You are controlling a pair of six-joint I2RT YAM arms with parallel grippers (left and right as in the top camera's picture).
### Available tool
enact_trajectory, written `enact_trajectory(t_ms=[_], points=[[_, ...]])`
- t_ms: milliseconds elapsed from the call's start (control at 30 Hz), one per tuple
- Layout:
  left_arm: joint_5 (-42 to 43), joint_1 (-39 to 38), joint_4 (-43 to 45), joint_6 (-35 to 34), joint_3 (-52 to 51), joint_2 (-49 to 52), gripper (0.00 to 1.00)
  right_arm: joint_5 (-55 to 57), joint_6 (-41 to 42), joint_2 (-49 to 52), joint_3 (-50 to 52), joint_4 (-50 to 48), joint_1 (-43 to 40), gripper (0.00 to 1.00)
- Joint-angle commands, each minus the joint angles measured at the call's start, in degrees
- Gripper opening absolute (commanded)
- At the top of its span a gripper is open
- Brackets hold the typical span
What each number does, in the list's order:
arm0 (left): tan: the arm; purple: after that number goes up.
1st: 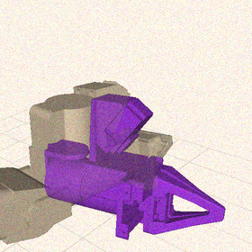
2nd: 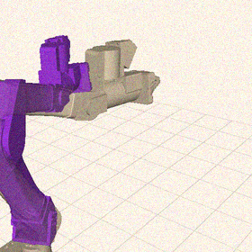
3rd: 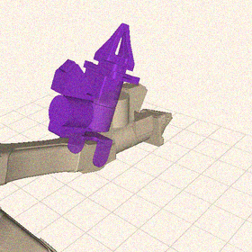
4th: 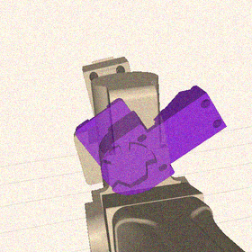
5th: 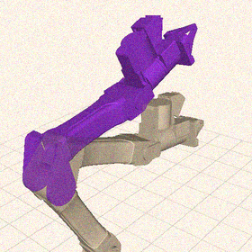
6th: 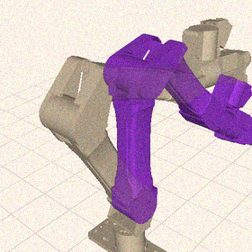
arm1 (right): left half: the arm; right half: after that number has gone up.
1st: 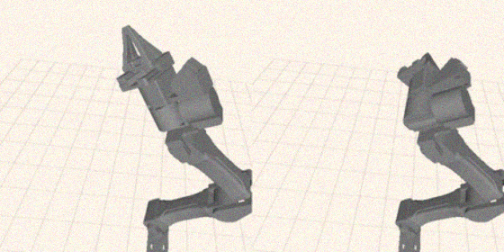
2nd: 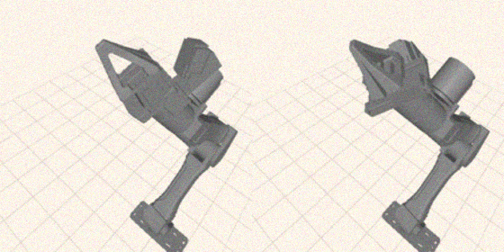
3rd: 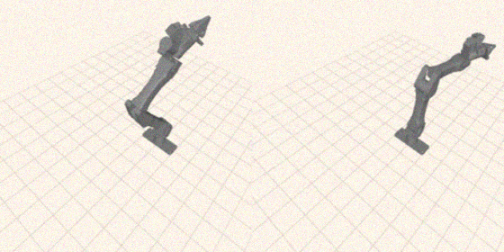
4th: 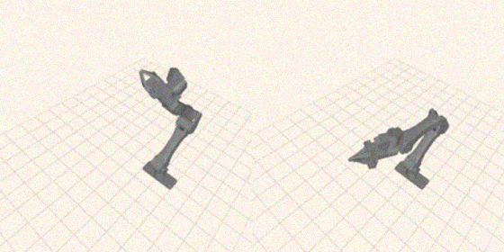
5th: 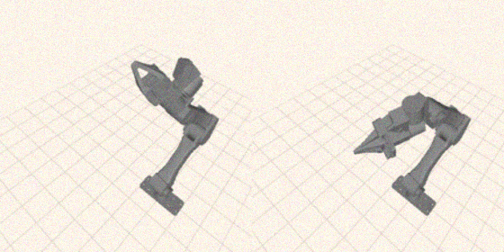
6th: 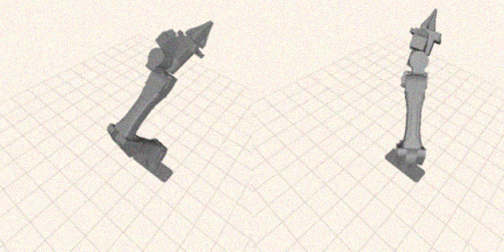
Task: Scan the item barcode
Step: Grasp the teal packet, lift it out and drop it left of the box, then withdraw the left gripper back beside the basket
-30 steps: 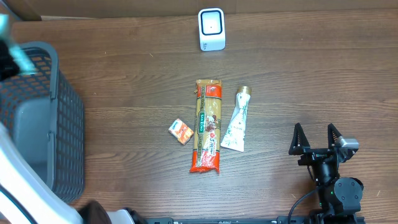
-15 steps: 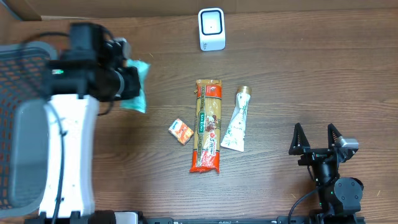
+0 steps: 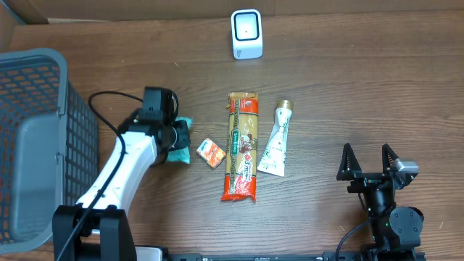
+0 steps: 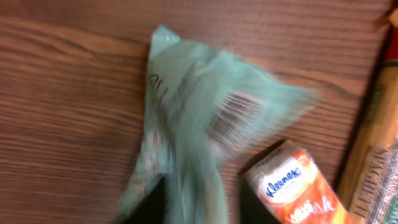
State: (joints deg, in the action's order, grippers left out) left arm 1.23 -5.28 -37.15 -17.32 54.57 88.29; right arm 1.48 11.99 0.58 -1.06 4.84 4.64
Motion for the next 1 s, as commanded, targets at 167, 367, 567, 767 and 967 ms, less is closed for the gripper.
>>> enact_trajectory(t_ms=[167,367,567,767,967], points=[[3.32,-0.04,2.54,-1.11,-2.29,-0.11,1.0,-0.11,0.22,-0.42,0.61,-0.2,0.44,1.0],[3.23,-0.02,-7.04,0.72,9.62,-1.38,1.0,-0.11,0.22,-0.42,0.61,-0.2,0.44,1.0],[2.54,0.02,-20.35,5.77,27.28,-2.47,1.0,-0.11,0.22,-0.42,0.61,-0.2,0.44,1.0],[-0.33,2.1,-32.7,11.02,41.29,-4.17,1.0,-0.13,0.22,-0.42,0.61,-0.2,0.44,1.0],[-0.24,5.33,-37.81,16.13,46.82,-9.51,1.0,-0.11,0.2,-0.42,0.61,-0.2,0.44,1.0]])
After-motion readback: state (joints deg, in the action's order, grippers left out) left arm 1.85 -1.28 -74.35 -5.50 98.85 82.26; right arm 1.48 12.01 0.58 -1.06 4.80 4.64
